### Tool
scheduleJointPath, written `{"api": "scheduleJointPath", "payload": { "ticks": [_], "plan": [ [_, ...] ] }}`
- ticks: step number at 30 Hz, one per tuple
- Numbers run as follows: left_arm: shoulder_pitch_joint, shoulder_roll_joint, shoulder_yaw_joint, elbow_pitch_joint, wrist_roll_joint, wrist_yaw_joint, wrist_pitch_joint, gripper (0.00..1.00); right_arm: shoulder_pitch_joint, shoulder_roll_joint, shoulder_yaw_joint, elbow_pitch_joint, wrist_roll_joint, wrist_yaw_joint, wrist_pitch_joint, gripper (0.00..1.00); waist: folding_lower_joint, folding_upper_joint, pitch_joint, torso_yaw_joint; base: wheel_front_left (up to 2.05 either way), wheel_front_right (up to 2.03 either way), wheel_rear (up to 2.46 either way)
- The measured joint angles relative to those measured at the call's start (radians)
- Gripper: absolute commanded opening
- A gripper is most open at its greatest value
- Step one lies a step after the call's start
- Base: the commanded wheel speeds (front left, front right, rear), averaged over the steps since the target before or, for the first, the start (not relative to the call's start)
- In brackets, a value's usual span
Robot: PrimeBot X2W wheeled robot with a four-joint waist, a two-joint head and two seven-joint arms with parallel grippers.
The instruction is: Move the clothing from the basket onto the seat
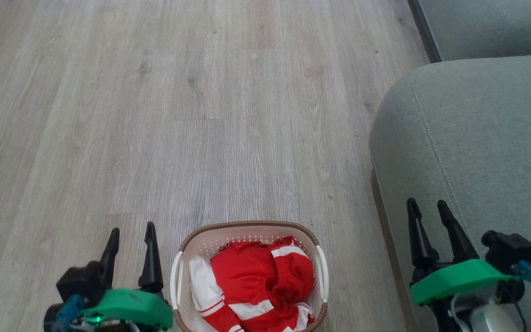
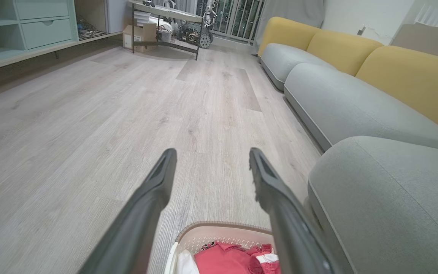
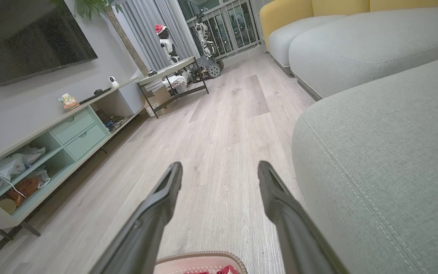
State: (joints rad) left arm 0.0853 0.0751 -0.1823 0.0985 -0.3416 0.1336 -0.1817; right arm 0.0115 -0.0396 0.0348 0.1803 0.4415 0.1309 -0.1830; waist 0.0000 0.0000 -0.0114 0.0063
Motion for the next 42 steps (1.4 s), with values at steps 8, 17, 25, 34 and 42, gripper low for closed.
{"api": "scheduleJointPath", "payload": {
  "ticks": [8, 17, 25, 34, 42],
  "plan": [
    [0.022, -0.002, 0.000, 0.001, 0.074, -0.001, -0.027, 1.00, 0.001, 0.000, 0.009, 0.001, -0.092, 0.000, -0.021, 1.00, 0.0000, 0.0000, -0.006, -0.001, 0.00, 0.00, 0.00],
    [0.039, -0.012, 0.006, 0.003, 0.153, -0.001, -0.050, 1.00, 0.005, 0.000, 0.025, 0.021, -0.198, 0.000, -0.048, 1.00, 0.0000, 0.0000, -0.015, 0.001, 0.00, 0.00, 0.00],
    [0.066, -0.017, 0.021, 0.016, 0.208, -0.003, -0.067, 1.00, 0.005, 0.000, 0.035, 0.025, -0.273, 0.000, -0.067, 1.00, 0.0000, 0.0000, -0.022, 0.002, 0.00, 0.00, 0.00],
    [0.067, -0.019, 0.032, 0.031, 0.199, -0.012, -0.067, 1.00, 0.006, 0.000, 0.035, 0.037, -0.273, 0.000, -0.067, 1.00, 0.0000, 0.0000, -0.023, 0.002, 0.00, 0.00, 0.00],
    [0.067, -0.020, 0.033, 0.036, 0.196, -0.019, -0.067, 1.00, 0.006, 0.000, 0.035, 0.040, -0.273, 0.000, -0.067, 1.00, 0.0000, 0.0000, -0.018, -0.001, 0.00, 0.00, 0.00]
  ]
}}
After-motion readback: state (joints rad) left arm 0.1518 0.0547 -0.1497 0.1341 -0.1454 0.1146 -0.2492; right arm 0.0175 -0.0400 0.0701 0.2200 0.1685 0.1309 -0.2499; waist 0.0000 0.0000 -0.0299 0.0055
